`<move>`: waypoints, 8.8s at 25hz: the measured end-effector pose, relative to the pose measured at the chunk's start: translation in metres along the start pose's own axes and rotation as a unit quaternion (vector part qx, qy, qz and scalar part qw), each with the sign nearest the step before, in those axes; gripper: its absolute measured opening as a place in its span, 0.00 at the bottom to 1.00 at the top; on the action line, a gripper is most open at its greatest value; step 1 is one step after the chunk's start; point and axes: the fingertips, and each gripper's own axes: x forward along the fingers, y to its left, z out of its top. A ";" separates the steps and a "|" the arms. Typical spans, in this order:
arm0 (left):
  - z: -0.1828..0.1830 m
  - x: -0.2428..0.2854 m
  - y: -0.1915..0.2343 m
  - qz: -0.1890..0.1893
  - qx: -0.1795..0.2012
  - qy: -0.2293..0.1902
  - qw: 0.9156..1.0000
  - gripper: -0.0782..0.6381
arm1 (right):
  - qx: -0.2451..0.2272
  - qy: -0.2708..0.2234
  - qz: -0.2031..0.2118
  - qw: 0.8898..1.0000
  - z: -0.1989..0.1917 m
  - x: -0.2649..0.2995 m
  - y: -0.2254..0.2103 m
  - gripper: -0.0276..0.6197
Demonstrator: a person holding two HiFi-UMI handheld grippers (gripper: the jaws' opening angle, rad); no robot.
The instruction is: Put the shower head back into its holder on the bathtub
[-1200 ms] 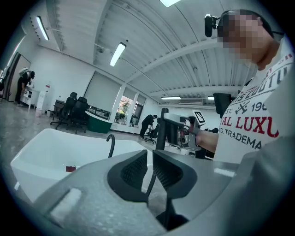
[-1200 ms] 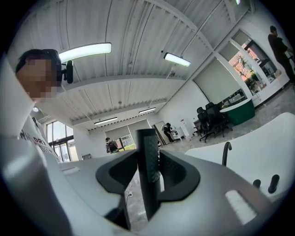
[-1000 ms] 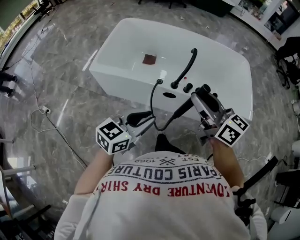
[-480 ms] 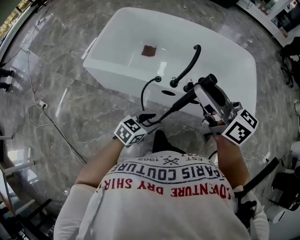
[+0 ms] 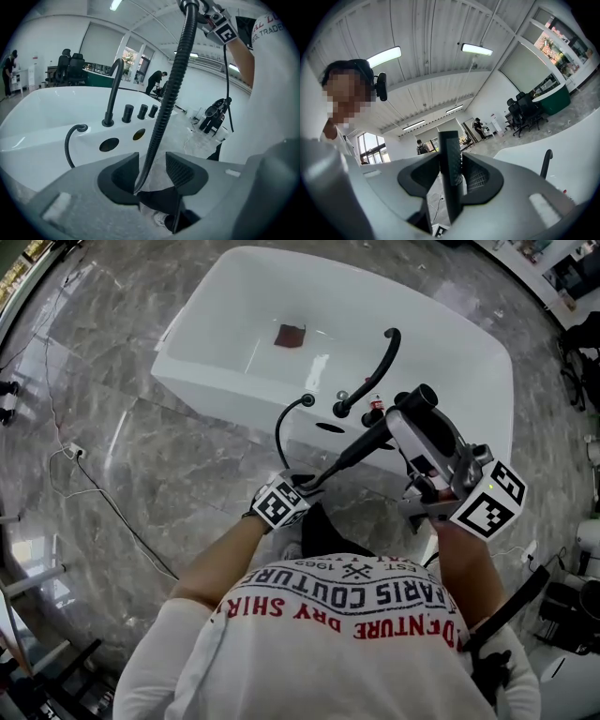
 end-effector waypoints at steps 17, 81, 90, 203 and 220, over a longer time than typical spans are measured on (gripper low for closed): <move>-0.012 0.013 0.044 0.059 -0.042 0.032 0.997 0.20 | 0.005 0.002 -0.013 1.000 0.006 -0.015 -0.028 0.27; 0.230 -0.237 0.069 0.142 -0.037 -0.299 0.943 0.19 | -0.110 0.001 -0.142 0.984 -0.019 -0.068 -0.067 0.26; 0.266 -0.226 0.073 0.118 -0.021 -0.313 0.942 0.19 | -0.106 -0.026 -0.149 0.983 -0.001 -0.076 -0.072 0.26; 0.134 -0.180 0.169 0.145 -0.216 -0.253 0.932 0.11 | -0.131 0.220 -0.053 0.965 -0.155 0.141 -0.203 0.26; 0.077 -0.235 0.142 0.174 -0.251 -0.273 0.912 0.11 | -0.123 0.287 -0.127 0.942 -0.244 0.150 -0.247 0.26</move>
